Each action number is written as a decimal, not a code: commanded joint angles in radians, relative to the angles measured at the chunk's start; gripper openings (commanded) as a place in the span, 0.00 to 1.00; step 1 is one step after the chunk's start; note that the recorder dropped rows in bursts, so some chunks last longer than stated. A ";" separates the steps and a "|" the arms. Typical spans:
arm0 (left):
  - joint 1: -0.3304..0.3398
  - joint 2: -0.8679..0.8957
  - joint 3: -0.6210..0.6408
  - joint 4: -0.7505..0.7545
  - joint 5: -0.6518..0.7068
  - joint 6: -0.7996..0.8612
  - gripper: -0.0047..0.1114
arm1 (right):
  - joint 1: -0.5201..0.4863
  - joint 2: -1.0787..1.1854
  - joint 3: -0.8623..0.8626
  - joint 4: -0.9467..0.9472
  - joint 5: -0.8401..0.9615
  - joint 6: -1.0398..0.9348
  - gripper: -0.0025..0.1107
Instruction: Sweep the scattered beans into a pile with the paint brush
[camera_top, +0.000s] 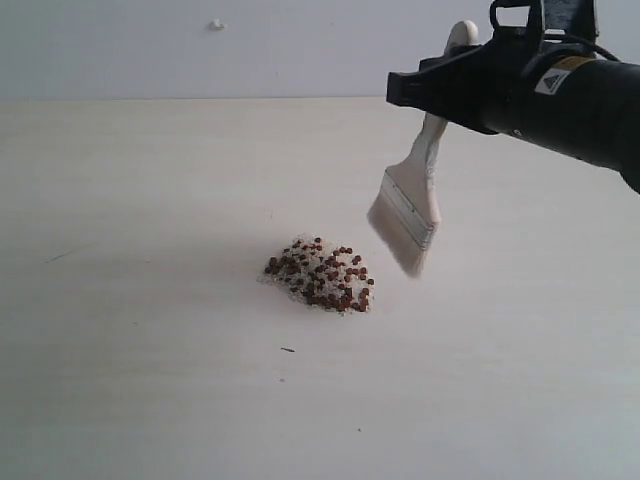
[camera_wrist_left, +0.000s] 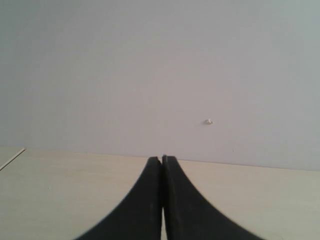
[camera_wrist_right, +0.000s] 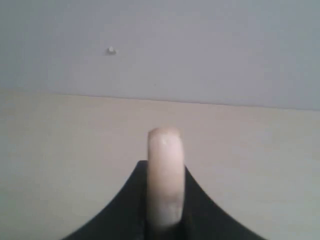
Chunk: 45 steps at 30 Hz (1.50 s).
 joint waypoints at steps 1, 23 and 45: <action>0.002 -0.005 0.006 -0.001 0.007 0.001 0.04 | 0.035 -0.051 0.000 0.516 -0.057 -0.548 0.02; 0.002 -0.005 0.006 -0.001 0.007 0.001 0.04 | 0.478 0.086 0.187 0.902 -0.825 -0.619 0.02; 0.002 -0.005 0.006 -0.001 0.007 0.001 0.04 | 0.482 0.147 0.185 0.844 -0.821 -0.351 0.02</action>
